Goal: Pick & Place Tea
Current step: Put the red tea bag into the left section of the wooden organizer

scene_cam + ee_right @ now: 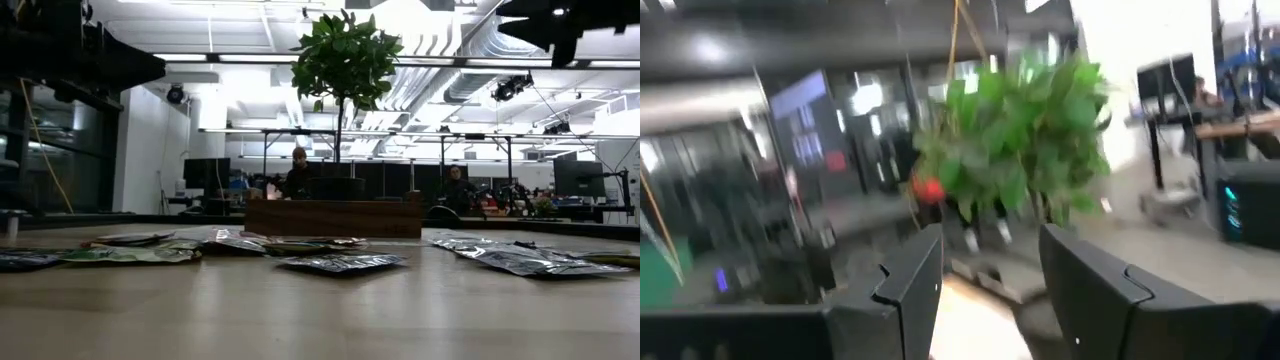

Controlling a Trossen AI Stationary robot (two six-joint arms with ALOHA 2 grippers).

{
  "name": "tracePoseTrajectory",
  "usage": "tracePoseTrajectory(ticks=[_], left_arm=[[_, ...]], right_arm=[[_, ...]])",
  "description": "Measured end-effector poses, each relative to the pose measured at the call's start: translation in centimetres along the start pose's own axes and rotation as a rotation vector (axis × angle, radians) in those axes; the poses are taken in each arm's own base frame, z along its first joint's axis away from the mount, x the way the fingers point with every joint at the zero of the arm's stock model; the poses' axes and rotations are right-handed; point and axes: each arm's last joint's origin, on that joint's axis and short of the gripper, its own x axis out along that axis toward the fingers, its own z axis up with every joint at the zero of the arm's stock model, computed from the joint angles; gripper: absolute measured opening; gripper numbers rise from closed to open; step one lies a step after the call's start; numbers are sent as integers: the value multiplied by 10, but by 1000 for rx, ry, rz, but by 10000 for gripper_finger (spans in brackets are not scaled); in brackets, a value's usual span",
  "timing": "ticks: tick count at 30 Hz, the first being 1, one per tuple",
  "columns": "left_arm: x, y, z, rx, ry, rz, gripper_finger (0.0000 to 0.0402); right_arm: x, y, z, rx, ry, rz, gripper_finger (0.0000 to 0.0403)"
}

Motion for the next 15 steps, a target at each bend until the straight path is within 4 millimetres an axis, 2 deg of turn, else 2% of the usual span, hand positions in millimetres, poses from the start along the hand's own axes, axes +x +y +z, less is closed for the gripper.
tracePoseTrajectory(ticks=[7, 15], left_arm=[[0, 0, -2, -84, 14, -10, 170], [0, -1, -5, -80, 38, -10, 170]], right_arm=[[36, 33, 26, -64, 334, 13, 165], [97, 79, 30, -122, 554, 167, 165]])
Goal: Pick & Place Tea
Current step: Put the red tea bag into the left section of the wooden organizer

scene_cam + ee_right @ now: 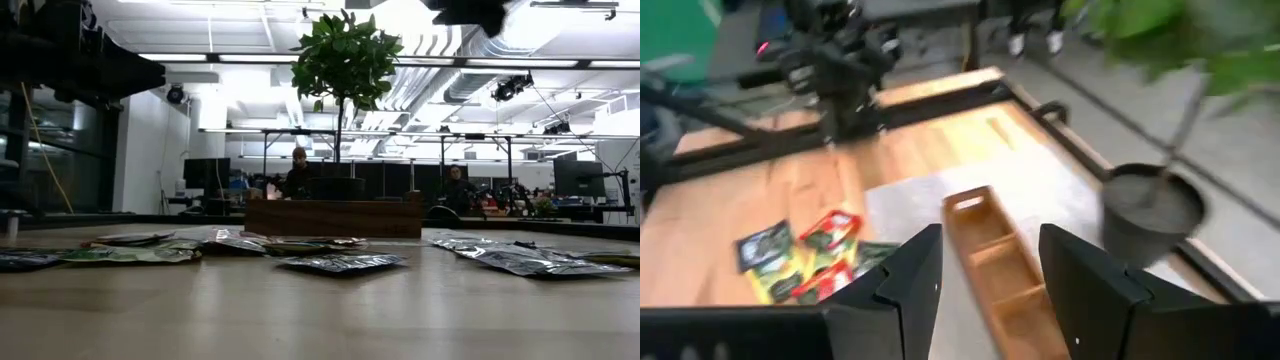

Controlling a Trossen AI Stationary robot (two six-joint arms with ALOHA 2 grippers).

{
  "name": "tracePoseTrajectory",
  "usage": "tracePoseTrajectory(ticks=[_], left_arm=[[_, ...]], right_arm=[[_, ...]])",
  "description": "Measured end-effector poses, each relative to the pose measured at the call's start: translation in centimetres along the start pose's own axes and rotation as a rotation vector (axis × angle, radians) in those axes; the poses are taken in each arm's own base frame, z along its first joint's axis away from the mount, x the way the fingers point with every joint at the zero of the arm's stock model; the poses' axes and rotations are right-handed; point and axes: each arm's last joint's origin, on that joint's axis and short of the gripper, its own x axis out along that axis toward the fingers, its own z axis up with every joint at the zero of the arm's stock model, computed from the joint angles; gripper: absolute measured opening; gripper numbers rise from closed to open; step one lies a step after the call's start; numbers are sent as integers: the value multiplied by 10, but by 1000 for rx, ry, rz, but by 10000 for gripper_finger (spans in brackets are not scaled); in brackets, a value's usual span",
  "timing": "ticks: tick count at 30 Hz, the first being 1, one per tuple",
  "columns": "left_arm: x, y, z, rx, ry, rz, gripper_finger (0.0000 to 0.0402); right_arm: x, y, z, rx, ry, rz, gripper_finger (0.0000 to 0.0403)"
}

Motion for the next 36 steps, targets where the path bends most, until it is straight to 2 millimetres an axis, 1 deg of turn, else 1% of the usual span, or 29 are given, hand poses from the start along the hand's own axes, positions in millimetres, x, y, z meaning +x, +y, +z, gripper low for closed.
tracePoseTrajectory(ticks=[2, 4, 8, 13, 17, 22, 25, 28, 31, 36], left_arm=[[0, 0, -2, -11, 15, 0, 170], [0, 0, -4, -22, 30, -5, 170], [0, 0, -8, -63, 66, -5, 170], [0, -1, -10, -102, 90, -34, 170], [-1, -1, -13, -110, 114, -42, 170], [-1, -1, -14, -116, 127, -33, 170], [-1, -1, -15, -90, 133, -32, 170], [0, -1, -16, -63, 143, -30, 170], [1, -2, -17, -35, 156, -22, 170], [3, -3, -20, -9, 187, -17, 170]], right_arm=[[15, 5, 9, 5, 34, 56, 165], [32, 9, 13, 18, 90, 117, 165], [65, 11, 8, 88, 280, 186, 165], [100, 13, -13, 241, 486, 218, 165], [124, 16, -32, 334, 592, 175, 165], [151, 22, -57, 360, 689, 153, 165], [164, 30, -71, 298, 715, 182, 165], [176, 37, -86, 146, 722, 197, 165], [184, 43, -99, -7, 714, 189, 165], [194, 48, -115, -179, 715, 161, 165]])
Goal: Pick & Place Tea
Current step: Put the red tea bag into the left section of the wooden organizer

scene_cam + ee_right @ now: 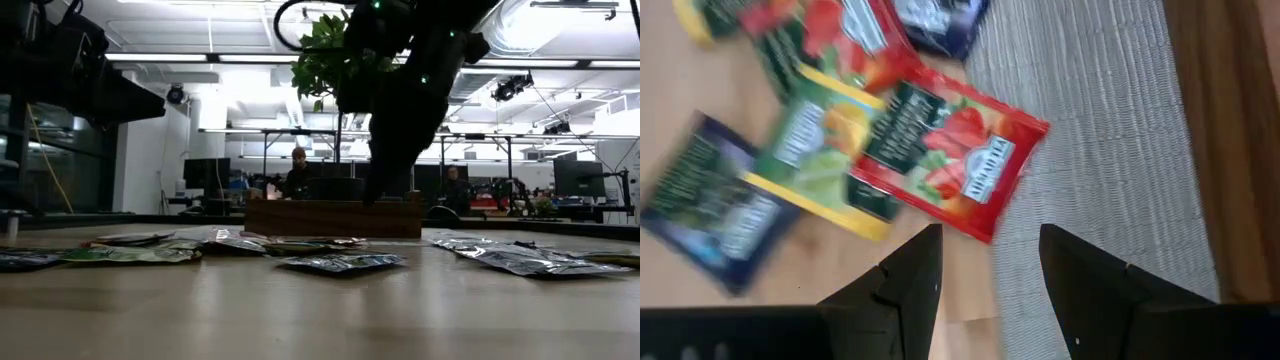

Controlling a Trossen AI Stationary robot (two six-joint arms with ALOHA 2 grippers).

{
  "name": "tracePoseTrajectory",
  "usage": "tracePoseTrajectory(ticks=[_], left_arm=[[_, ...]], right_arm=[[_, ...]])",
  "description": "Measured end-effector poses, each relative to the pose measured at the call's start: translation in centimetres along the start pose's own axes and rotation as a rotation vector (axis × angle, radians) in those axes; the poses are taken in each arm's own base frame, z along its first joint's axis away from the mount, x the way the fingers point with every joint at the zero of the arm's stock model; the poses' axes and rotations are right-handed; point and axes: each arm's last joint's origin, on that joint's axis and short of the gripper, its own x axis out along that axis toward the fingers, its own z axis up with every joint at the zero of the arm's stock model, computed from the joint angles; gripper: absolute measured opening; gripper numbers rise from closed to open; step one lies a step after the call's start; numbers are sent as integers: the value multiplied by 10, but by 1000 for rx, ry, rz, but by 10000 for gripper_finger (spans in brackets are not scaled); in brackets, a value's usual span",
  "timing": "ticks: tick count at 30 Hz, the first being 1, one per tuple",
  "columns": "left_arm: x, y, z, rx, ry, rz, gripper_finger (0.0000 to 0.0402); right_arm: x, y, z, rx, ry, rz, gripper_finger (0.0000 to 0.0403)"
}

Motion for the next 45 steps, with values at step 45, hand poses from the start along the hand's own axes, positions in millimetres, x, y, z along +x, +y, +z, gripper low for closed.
tracePoseTrajectory(ticks=[45], left_arm=[[5, -7, -8, 81, 90, -144, 170]], right_arm=[[34, 9, 1, -379, -62, -5, 282]])
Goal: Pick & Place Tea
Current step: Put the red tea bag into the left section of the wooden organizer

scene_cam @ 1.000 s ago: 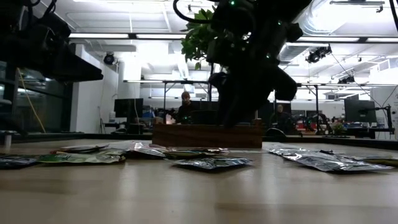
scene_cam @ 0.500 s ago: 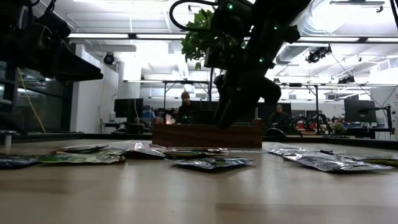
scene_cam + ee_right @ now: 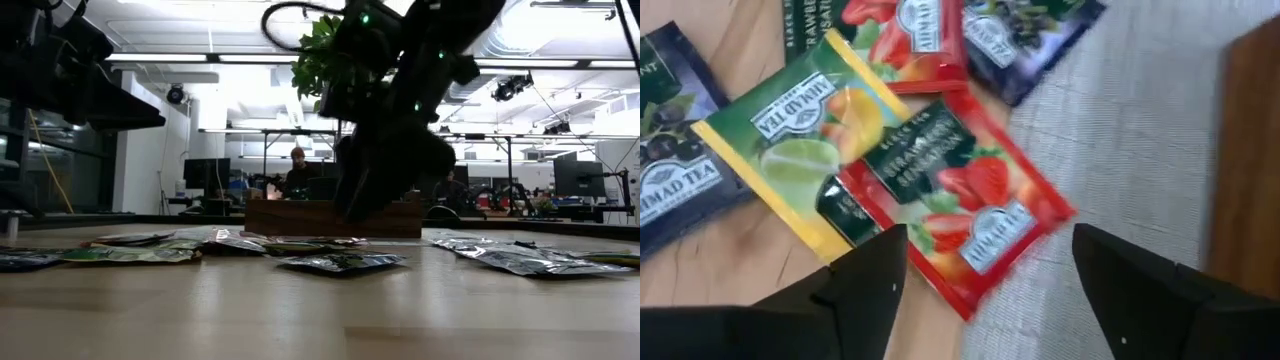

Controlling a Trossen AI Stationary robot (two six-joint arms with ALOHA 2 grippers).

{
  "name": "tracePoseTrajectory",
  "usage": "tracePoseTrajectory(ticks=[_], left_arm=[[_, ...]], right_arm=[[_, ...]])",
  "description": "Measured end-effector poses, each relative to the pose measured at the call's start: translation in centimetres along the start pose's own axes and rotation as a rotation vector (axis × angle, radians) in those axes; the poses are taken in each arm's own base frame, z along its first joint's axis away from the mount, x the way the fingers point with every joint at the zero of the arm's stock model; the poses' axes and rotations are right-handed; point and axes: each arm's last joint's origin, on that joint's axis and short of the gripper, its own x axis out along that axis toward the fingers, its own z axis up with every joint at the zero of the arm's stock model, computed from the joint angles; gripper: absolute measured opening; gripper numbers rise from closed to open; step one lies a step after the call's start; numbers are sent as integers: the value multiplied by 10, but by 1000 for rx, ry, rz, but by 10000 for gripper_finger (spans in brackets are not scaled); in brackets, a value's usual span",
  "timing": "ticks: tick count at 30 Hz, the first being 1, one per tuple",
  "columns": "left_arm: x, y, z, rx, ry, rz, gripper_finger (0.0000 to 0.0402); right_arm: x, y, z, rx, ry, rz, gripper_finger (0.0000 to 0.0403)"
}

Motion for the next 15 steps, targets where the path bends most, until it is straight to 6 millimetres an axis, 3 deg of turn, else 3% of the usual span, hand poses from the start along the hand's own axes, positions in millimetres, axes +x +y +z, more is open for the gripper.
tracePoseTrajectory(ticks=[15], left_arm=[[0, -2, 0, 0, 8, -52, 170]], right_arm=[[13, 1, -8, 260, 51, 8, 282]])
